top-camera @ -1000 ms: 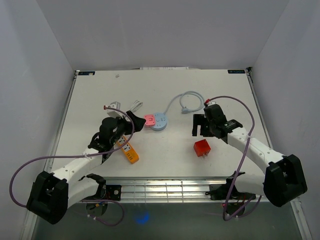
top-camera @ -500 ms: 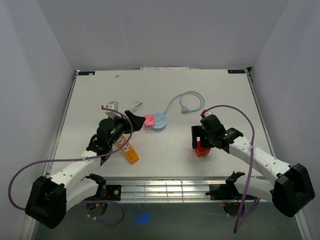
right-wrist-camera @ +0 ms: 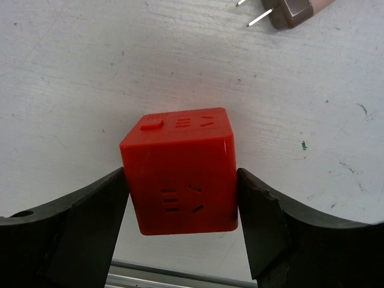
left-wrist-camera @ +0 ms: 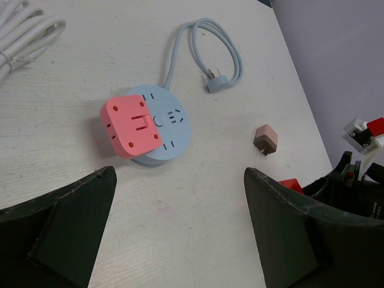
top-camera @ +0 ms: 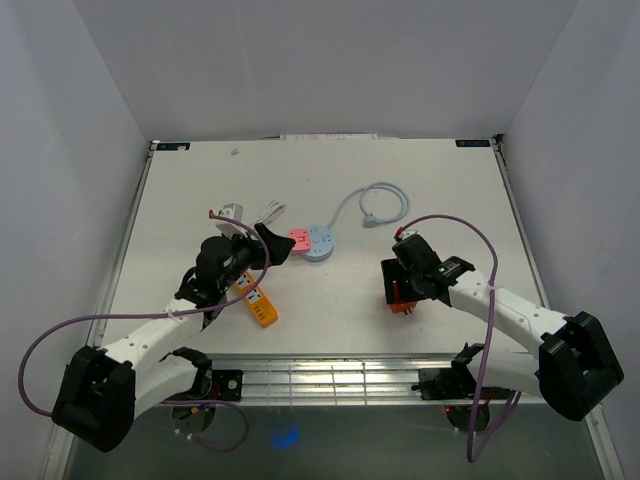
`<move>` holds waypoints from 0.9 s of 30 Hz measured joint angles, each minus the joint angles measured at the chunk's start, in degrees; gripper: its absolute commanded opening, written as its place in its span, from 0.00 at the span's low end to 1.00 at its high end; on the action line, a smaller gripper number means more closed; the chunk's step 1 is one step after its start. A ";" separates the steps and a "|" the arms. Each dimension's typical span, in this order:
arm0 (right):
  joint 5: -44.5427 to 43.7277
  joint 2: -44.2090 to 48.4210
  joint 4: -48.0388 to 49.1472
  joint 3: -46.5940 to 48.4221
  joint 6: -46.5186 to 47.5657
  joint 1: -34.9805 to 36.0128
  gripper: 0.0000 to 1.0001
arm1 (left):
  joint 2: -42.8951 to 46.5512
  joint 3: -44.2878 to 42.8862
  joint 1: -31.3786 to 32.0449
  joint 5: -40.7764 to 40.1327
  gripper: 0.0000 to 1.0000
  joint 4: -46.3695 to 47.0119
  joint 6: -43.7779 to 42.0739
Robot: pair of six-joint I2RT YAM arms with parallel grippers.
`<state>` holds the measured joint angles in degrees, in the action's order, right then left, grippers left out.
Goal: Insert the plug
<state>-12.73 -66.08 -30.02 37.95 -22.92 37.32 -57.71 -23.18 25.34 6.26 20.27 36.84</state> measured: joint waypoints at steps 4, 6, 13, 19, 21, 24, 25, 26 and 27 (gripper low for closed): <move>-0.24 -1.84 0.26 0.07 0.96 0.42 0.65 | -0.85 0.00 0.00 1.01 0.98 -0.02 -0.15; -0.26 -1.95 0.72 0.13 1.31 0.66 0.63 | -1.05 0.00 0.00 1.55 0.98 0.07 -0.20; 0.87 -0.74 5.84 0.13 4.09 1.27 0.55 | -6.10 -2.49 0.00 7.76 0.98 1.03 2.38; 3.06 3.74 14.84 0.13 8.90 2.75 0.52 | -10.78 -8.15 0.00 15.19 0.98 0.02 7.80; 3.93 4.13 17.88 0.13 10.69 3.39 0.52 | -12.61 -11.32 0.00 17.77 0.98 -0.92 9.33; 4.63 4.11 20.94 0.13 13.16 4.39 0.51 | -14.78 -15.32 0.24 20.48 0.98 -2.40 10.45; 4.85 4.09 21.77 0.15 14.03 4.76 0.50 | -15.28 -16.37 0.37 21.14 0.98 -2.99 10.67; 5.05 4.09 22.60 0.17 14.64 5.14 0.49 | -15.74 -17.33 0.57 21.64 0.98 -3.82 10.75; 5.22 4.09 23.50 0.20 15.26 5.51 0.49 | -16.02 -17.88 0.79 21.88 0.98 -4.17 10.75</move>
<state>-7.51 -62.00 -6.52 38.15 -7.66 42.83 -73.73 -41.06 26.13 28.14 16.10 47.59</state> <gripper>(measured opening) 0.687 0.979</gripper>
